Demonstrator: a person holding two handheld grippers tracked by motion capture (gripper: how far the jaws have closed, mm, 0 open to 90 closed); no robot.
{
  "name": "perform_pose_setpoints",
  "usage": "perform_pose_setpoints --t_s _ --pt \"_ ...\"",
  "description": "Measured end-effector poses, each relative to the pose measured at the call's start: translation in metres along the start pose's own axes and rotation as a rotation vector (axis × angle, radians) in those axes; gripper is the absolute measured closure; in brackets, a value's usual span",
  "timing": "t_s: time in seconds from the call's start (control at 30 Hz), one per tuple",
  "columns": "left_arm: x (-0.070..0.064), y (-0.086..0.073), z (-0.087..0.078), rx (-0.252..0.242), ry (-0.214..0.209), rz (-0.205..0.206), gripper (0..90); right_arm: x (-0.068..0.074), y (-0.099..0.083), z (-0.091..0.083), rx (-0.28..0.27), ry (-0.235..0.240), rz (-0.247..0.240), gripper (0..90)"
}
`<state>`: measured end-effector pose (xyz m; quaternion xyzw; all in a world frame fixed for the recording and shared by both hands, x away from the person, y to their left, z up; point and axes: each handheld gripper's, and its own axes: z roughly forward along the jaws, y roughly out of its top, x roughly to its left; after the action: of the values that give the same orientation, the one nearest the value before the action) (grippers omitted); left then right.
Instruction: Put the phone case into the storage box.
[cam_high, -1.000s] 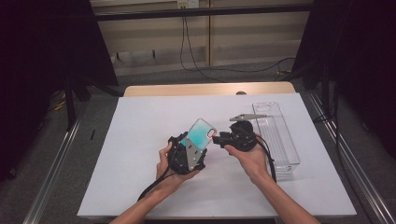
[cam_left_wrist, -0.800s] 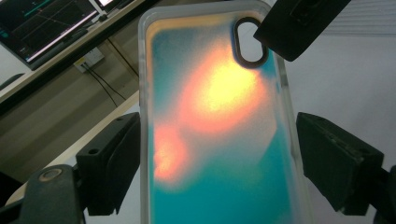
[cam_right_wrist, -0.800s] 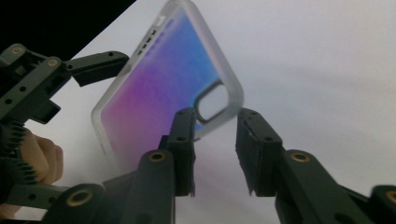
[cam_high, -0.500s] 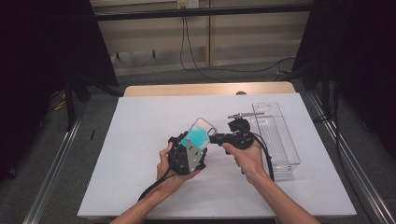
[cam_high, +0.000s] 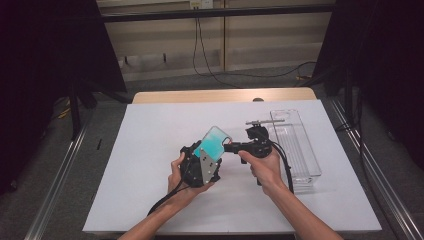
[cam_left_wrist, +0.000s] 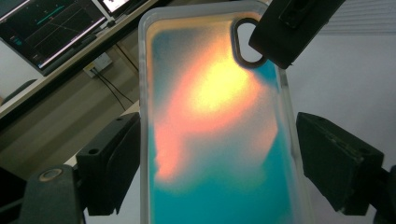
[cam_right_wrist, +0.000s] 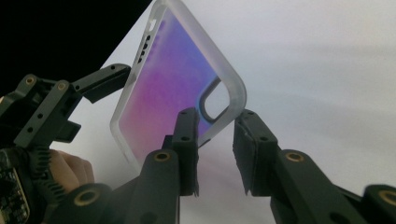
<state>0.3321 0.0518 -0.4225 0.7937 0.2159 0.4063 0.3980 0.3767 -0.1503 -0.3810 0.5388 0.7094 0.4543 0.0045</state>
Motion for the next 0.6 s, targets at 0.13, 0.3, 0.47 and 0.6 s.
perform_pose_setpoints --t_s 0.13,0.3,0.47,0.6 --pt "-0.0017 -0.0001 0.0002 0.004 0.001 0.010 17.1 -0.0005 0.0005 0.0011 0.008 -0.008 0.013 70.3" --pt "-0.0023 -0.0010 0.0014 0.005 0.006 -0.002 17.1 -0.0008 0.0003 0.0005 -0.001 -0.001 0.036 72.8" --pt "-0.0048 0.0021 0.0009 -0.013 0.008 -0.024 17.1 -0.0044 0.0003 0.0019 -0.022 -0.016 0.059 73.6" --pt "-0.0050 0.0014 0.0036 -0.005 0.004 -0.034 16.9 -0.0062 0.0004 -0.0009 -0.026 0.001 0.087 76.9"
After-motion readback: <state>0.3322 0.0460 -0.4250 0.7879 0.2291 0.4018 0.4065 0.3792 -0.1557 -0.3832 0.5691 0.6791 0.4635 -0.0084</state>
